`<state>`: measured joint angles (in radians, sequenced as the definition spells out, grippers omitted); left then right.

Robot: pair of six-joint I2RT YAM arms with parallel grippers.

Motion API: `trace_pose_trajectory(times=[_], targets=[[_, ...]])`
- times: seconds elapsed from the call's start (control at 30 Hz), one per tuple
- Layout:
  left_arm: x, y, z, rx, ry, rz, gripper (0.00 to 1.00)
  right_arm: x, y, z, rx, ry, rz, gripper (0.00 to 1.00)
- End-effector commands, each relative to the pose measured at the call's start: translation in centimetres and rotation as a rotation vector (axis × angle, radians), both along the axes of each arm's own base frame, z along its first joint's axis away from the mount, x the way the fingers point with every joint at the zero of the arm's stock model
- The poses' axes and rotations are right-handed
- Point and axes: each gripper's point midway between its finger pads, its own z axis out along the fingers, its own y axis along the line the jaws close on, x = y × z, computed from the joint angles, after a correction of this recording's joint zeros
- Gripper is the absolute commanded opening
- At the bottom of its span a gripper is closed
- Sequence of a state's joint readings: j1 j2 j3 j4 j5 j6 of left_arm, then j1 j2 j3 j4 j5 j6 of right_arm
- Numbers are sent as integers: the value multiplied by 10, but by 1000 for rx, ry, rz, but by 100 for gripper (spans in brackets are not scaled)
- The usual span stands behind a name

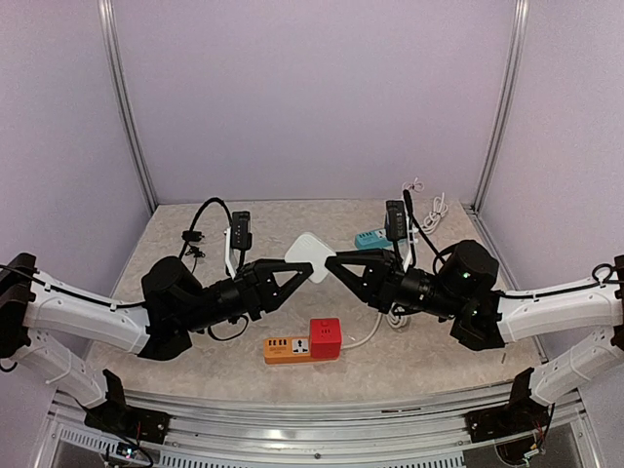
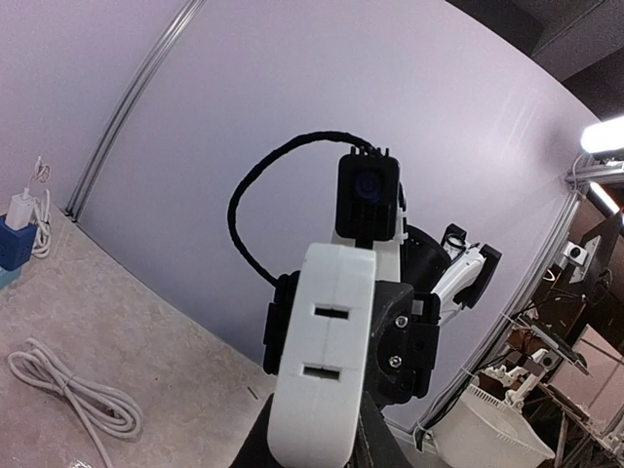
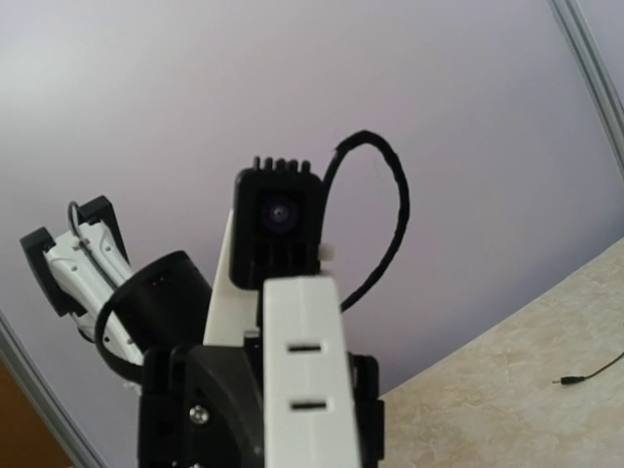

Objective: Pull the plug off the socket

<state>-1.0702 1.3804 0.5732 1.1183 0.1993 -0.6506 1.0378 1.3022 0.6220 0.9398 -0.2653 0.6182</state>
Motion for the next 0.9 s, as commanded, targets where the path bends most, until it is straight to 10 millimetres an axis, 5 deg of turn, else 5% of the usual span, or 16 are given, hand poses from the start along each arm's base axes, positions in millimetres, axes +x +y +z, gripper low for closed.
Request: trace_pose_trajectory(times=[0.0,0.13,0.3,0.47,0.87], targets=[[-10,16,35,-106,-79,-10,13,28,-4,-26,-75,63,-125,0],[-9,16,34,-103,-79,-4,10,31,-6,-25,-71,82,-135,0],[1,21,31,-87,-55,20,3,36,-14,-21,-75,77,-172,53],[34,37,11,-4,40,128,2,44,-30,-14,-100,52,-244,83],[163,157,-64,160,482,525,0,42,-47,-40,-197,52,-283,87]])
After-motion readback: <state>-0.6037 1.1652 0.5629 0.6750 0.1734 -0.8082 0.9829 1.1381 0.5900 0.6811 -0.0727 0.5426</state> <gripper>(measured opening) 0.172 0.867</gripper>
